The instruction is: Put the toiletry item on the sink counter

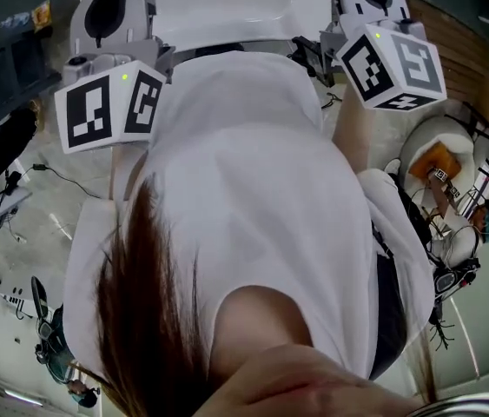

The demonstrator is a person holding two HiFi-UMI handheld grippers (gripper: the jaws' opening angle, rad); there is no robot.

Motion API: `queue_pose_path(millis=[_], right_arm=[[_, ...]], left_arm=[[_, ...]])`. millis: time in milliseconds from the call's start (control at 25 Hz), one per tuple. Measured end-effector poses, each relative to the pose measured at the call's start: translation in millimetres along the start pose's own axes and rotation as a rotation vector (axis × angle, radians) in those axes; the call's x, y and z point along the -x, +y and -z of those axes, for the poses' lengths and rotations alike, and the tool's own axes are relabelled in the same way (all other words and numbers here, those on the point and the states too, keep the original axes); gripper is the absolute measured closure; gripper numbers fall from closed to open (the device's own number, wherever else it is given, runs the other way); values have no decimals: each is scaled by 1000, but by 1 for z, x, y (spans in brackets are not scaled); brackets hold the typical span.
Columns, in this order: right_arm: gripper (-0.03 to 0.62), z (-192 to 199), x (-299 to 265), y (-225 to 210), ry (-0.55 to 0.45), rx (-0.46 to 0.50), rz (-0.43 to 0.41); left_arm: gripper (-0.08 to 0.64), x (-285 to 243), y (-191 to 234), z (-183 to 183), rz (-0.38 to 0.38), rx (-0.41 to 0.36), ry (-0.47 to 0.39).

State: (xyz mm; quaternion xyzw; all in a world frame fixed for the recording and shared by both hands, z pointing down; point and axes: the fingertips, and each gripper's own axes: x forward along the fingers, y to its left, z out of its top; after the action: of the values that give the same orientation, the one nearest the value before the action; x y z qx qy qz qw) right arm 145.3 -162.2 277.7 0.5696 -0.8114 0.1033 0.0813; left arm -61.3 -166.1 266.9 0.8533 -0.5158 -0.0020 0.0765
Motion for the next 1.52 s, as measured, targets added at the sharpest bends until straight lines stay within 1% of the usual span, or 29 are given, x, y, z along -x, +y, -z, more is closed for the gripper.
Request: queue_pose_path(millis=[240, 640, 1080, 1320, 1520], right_arm=[[588, 8, -2, 0, 20, -4, 7], [588, 12, -3, -6, 41, -13, 11], [588, 35, -7, -9, 80, -27, 1], [588, 55, -11, -12, 125, -31, -17], [588, 66, -14, -17, 117, -42, -18]], left_arm=[[551, -1, 5, 4, -4, -1, 14], [551, -5, 7, -5, -16, -10, 9], [551, -8, 6, 4, 1, -20, 26], [551, -7, 8, 7, 3, -40, 36], [551, -6, 8, 13, -3, -68, 25]])
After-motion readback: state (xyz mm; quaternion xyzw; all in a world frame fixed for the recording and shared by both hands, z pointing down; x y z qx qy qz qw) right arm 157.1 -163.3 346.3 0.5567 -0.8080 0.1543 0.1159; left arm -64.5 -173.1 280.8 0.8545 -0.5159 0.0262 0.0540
